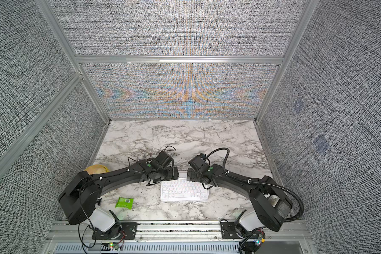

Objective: Stack the numeric keypads
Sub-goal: Adjust the numeric keypads at the center of the board.

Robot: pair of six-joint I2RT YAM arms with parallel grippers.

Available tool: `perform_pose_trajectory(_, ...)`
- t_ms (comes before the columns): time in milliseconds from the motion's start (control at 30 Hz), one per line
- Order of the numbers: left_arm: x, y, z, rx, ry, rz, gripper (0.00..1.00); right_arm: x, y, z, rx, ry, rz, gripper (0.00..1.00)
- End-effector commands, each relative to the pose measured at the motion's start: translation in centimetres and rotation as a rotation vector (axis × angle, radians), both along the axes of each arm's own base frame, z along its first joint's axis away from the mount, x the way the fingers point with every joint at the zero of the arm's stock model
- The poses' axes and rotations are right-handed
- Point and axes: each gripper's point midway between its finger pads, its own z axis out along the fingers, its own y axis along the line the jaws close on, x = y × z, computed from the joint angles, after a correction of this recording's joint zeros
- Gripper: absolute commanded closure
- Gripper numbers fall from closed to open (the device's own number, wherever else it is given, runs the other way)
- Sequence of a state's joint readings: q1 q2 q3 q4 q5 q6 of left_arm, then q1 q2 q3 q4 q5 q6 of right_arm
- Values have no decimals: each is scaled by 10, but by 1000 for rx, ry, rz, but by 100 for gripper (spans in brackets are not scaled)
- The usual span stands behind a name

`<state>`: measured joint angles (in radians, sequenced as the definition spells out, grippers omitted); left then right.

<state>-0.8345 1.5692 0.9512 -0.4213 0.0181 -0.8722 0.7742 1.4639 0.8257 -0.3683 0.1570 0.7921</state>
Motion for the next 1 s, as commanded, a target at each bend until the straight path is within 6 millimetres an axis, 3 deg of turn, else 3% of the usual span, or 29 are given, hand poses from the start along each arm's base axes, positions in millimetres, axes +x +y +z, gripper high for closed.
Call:
perform_pose_trajectory(0,9,-19,12,-65,-39,-31,1,4,21,8,101,-21,20,1)
perform_pose_trajectory(200,15,-27,16,-68,-49,-49,1,14,18,20,64,-68,22,1)
perform_pose_trajectory(367,14,-20,8,-36,-40,-33,1,21,6,23,16,-104,-5,1)
perform_pose_trajectory(533,20,-29,11,-35,-50,-60,1,32,9,24,22,-111,3,1)
perform_pose_trajectory(733,27,-31,5,9,-44,-67,1,36,7,15,9,-77,-14,1)
perform_pose_trajectory(967,28,-15,1,80,-50,-35,1,33,9,6,11,-48,-12,1)
